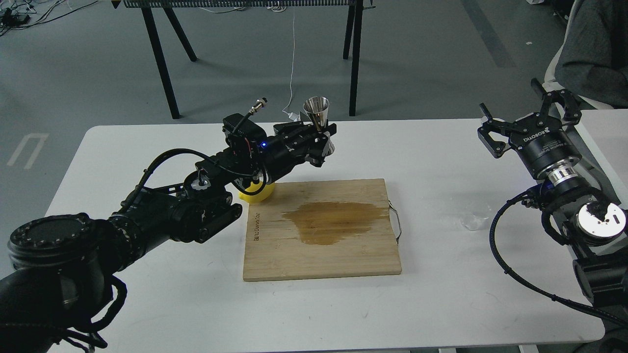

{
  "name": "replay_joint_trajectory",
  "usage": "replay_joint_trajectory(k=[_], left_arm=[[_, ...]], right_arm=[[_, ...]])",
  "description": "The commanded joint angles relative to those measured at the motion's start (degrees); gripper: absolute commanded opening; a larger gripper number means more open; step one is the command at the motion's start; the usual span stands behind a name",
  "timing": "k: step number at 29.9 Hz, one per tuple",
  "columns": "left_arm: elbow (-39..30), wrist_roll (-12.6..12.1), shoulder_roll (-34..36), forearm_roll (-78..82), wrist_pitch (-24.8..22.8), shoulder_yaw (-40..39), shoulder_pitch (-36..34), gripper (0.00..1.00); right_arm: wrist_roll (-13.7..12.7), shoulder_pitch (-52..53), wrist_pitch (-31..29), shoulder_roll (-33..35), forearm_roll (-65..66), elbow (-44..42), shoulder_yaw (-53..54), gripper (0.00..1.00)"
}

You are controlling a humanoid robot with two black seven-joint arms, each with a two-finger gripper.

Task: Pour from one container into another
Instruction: 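Lift the jigger with the left gripper and carry it over the board, then lower the jigger onto the cutting board beside the stain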

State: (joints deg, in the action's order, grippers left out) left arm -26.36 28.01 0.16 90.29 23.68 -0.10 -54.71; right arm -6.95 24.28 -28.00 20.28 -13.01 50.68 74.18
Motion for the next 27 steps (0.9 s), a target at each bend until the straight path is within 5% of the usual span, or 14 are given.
replay_joint_trajectory(k=[1, 27], left_arm=[[0.08, -0.01, -0.16, 0.5, 0.84, 3.34, 2.05, 0.08], [0.43, -0.01, -0.16, 1.29, 4.32, 5.64, 10.41, 0.09]], right_arm=[[0.0, -0.2, 0.0, 0.38, 0.0, -0.67, -0.26, 0.99], [0.0, -0.46, 0.0, 0.29, 0.0, -0.93, -0.26, 0.99]])
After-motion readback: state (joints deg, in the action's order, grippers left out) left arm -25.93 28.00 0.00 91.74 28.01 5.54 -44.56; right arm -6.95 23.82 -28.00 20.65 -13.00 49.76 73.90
